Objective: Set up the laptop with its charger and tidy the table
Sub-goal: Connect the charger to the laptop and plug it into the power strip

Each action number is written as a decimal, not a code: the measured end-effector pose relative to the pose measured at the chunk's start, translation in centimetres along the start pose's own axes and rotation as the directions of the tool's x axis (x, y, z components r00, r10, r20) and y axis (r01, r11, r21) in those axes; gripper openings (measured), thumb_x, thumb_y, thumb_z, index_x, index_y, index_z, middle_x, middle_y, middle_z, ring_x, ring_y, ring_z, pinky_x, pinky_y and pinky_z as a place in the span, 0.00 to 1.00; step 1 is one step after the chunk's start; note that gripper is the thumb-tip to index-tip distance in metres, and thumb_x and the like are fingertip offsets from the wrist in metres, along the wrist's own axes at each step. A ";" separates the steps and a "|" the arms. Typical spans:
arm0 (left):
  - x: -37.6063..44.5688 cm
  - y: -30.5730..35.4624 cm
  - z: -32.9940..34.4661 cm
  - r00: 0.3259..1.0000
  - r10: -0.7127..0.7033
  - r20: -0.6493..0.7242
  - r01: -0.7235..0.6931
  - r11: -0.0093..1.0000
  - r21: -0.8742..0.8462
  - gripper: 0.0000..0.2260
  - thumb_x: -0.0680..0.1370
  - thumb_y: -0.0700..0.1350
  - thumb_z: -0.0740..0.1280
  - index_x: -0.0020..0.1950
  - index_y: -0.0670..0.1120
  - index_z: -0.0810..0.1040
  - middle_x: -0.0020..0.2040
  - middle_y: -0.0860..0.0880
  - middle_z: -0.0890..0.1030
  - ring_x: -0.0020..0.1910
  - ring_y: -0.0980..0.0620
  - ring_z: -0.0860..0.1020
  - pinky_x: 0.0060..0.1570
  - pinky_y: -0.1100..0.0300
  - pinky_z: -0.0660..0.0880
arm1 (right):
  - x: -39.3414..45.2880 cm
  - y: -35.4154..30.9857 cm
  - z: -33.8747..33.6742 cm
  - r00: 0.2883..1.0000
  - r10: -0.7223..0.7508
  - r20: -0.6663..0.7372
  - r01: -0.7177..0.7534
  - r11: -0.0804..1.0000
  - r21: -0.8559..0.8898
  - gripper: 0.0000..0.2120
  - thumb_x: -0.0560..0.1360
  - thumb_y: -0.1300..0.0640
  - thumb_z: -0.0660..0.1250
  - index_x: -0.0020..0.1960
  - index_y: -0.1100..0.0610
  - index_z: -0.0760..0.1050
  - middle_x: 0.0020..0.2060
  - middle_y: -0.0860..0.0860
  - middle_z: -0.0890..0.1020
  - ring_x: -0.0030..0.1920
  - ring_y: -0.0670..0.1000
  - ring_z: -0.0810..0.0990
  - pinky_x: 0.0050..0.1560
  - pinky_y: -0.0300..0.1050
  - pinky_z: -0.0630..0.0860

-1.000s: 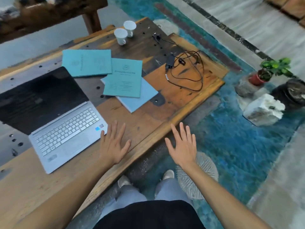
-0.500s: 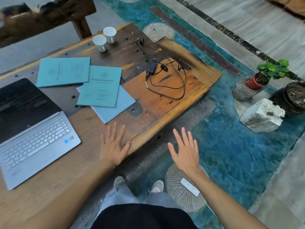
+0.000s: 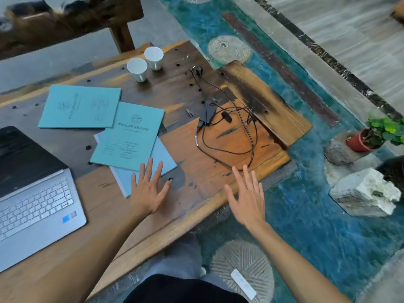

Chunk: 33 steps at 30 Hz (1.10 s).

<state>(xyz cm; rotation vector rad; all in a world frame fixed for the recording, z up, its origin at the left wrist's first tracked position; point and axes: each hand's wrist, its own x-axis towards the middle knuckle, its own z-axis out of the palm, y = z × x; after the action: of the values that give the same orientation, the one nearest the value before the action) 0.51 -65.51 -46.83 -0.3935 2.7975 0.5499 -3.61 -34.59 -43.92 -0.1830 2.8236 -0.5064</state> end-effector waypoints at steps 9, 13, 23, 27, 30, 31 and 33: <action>11.2 5.9 -4.3 0.999 0.021 -0.025 -0.025 0.983 -0.183 0.33 0.80 0.63 0.52 0.83 0.54 0.50 0.83 0.48 0.43 0.82 0.44 0.44 0.77 0.41 0.45 | 12.5 -0.4 -6.9 0.990 -0.062 -0.127 0.074 0.993 0.097 0.29 0.85 0.41 0.54 0.83 0.42 0.51 0.84 0.45 0.49 0.83 0.48 0.43 0.80 0.55 0.47; 15.8 7.3 -5.6 0.999 0.017 -0.036 -0.027 0.946 -0.323 0.31 0.83 0.55 0.59 0.83 0.52 0.50 0.83 0.45 0.48 0.82 0.47 0.49 0.77 0.48 0.50 | 20.1 -0.1 -9.4 0.974 -0.093 -0.205 0.129 0.977 0.171 0.28 0.84 0.49 0.58 0.83 0.45 0.55 0.83 0.45 0.56 0.83 0.47 0.48 0.81 0.52 0.51; 27.1 10.6 -8.8 0.933 -0.346 0.096 0.325 0.701 -0.635 0.23 0.82 0.45 0.62 0.78 0.47 0.66 0.73 0.41 0.73 0.69 0.41 0.74 0.71 0.48 0.68 | 39.0 -3.1 -10.9 0.981 -0.189 -0.042 0.194 0.941 0.278 0.29 0.83 0.52 0.59 0.82 0.47 0.56 0.82 0.48 0.61 0.81 0.48 0.58 0.75 0.43 0.55; 31.3 11.7 -8.9 0.904 -0.397 0.157 0.387 0.609 -0.692 0.18 0.82 0.44 0.61 0.72 0.44 0.73 0.66 0.40 0.80 0.63 0.42 0.79 0.66 0.44 0.74 | 44.0 -4.6 -10.3 0.972 -0.198 0.124 0.156 0.946 0.285 0.26 0.83 0.54 0.61 0.80 0.52 0.62 0.79 0.52 0.66 0.79 0.51 0.64 0.73 0.43 0.57; 34.5 12.5 -8.6 0.891 -0.393 0.227 0.421 0.529 -0.737 0.16 0.83 0.44 0.60 0.71 0.44 0.75 0.63 0.42 0.81 0.57 0.46 0.81 0.63 0.50 0.76 | 47.4 -5.9 -9.7 0.959 -0.152 0.238 0.076 0.951 0.298 0.23 0.84 0.53 0.62 0.77 0.55 0.67 0.75 0.55 0.71 0.75 0.55 0.70 0.75 0.50 0.65; 35.6 12.7 -8.4 0.883 -0.393 0.257 0.438 0.493 -0.752 0.16 0.83 0.44 0.60 0.71 0.44 0.74 0.62 0.43 0.81 0.56 0.48 0.81 0.62 0.51 0.76 | 48.5 -6.4 -9.4 0.953 -0.136 0.270 0.049 0.951 0.306 0.23 0.84 0.53 0.62 0.78 0.56 0.66 0.75 0.56 0.72 0.74 0.56 0.71 0.75 0.52 0.67; 37.9 13.2 -7.9 0.870 -0.388 0.303 0.462 0.432 -0.774 0.16 0.84 0.44 0.60 0.71 0.44 0.73 0.61 0.44 0.80 0.53 0.49 0.80 0.57 0.54 0.76 | 50.5 -7.3 -8.5 0.939 -0.118 0.323 0.010 0.948 0.317 0.25 0.84 0.51 0.63 0.78 0.57 0.65 0.74 0.57 0.73 0.73 0.56 0.72 0.75 0.55 0.68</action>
<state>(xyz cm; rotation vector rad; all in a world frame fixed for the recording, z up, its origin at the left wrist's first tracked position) -40.41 -64.95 -46.95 -1.1930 1.9905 1.6966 -53.78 -47.15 -45.62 -0.2719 2.3718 -0.8396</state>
